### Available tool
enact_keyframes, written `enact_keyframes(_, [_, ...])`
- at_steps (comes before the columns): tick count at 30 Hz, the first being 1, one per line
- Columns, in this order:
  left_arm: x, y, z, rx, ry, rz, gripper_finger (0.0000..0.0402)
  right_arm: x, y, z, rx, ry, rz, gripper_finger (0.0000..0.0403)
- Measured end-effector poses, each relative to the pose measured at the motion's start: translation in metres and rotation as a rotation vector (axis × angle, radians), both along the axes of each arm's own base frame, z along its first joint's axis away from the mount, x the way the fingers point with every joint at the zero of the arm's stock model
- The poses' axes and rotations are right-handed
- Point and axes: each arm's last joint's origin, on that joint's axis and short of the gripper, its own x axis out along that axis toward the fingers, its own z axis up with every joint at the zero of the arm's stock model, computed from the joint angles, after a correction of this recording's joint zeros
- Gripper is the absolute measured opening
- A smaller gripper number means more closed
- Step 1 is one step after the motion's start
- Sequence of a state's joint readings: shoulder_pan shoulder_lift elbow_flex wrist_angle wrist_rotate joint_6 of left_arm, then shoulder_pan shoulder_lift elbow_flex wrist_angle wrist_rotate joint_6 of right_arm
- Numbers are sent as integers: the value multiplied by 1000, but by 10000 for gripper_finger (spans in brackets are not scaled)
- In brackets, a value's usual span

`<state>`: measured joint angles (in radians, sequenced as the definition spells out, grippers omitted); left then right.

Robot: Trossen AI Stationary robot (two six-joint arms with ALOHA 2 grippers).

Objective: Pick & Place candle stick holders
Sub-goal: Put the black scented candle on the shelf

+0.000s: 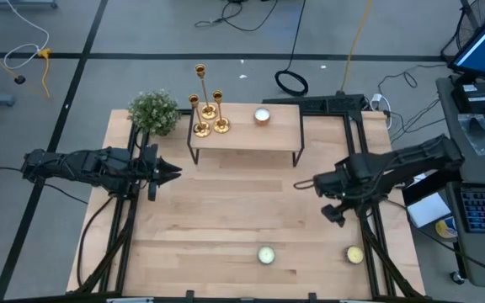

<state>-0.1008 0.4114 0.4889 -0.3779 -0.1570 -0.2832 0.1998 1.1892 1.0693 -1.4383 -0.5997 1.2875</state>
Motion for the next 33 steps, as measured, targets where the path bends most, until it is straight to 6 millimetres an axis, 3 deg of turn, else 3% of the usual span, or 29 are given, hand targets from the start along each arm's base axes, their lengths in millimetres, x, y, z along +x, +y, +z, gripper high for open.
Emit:
enact_keyframes(8, [0,0,0,0,1,0,86,7,16,-37,63,-25,-63,357])
enact_keyframes(15, [0,0,0,0,1,1,86,1,30,-67,92,8,-78,357])
enact_keyframes(33, [0,0,0,10,2,-2,86,-18,58,-90,55,139,-115,357])
